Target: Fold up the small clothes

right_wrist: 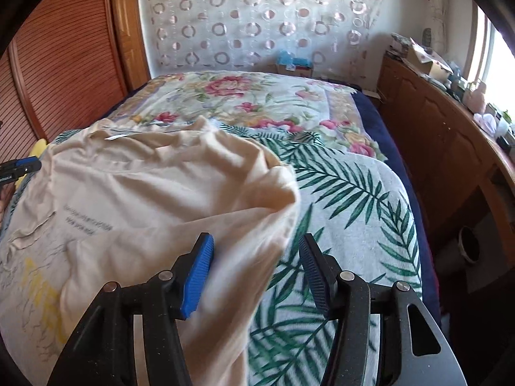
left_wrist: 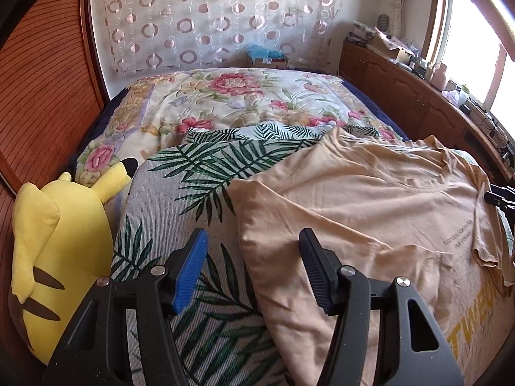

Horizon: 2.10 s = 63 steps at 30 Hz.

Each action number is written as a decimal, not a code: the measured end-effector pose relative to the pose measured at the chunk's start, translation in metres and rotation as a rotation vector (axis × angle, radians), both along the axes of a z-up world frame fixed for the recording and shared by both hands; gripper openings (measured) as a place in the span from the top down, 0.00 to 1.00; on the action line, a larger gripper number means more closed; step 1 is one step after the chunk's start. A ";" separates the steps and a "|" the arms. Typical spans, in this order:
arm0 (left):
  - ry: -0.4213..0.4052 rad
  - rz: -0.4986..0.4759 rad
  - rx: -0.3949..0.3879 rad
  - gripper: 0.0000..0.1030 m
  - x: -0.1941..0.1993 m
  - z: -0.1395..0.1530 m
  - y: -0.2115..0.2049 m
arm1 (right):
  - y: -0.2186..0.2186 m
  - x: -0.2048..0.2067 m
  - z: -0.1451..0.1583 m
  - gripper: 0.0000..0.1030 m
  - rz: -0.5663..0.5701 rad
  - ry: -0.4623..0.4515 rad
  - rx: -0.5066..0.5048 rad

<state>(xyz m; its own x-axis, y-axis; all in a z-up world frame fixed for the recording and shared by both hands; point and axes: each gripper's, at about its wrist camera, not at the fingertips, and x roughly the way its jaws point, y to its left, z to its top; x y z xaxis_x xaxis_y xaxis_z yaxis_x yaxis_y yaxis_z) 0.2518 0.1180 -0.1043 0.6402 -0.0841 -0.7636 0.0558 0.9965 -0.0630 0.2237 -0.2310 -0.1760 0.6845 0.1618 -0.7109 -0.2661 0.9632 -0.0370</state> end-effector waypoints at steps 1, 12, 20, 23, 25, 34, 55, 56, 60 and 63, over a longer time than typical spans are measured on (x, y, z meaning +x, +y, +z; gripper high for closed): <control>0.003 0.001 0.000 0.41 0.002 -0.002 0.001 | 0.001 0.002 0.003 0.44 -0.004 0.001 0.002; 0.016 -0.010 0.032 0.41 0.019 -0.004 -0.001 | 0.004 0.011 0.007 0.44 -0.002 0.010 0.013; 0.011 -0.014 0.029 0.40 0.020 -0.005 0.000 | -0.008 0.021 0.006 0.41 -0.007 0.015 0.016; 0.011 -0.033 0.028 0.43 0.020 -0.005 -0.002 | -0.010 0.021 0.006 0.40 -0.005 0.015 0.015; 0.009 -0.064 0.025 0.54 0.020 -0.004 -0.006 | -0.010 0.022 0.007 0.40 -0.002 0.016 0.016; 0.019 -0.072 0.020 0.61 0.022 -0.002 -0.010 | -0.006 0.042 0.008 0.40 0.053 0.043 0.011; -0.159 -0.099 -0.035 0.94 -0.041 0.069 -0.028 | 0.003 -0.013 0.047 0.95 0.148 -0.156 0.067; -0.176 -0.102 -0.041 0.94 -0.053 0.074 -0.030 | 0.000 -0.023 0.052 0.95 0.152 -0.170 0.077; -0.207 -0.119 -0.047 0.94 -0.091 0.083 -0.033 | -0.011 -0.063 0.059 0.95 0.166 -0.203 0.101; -0.221 -0.120 -0.052 0.94 -0.122 0.084 -0.033 | -0.019 -0.095 0.058 0.95 0.170 -0.221 0.103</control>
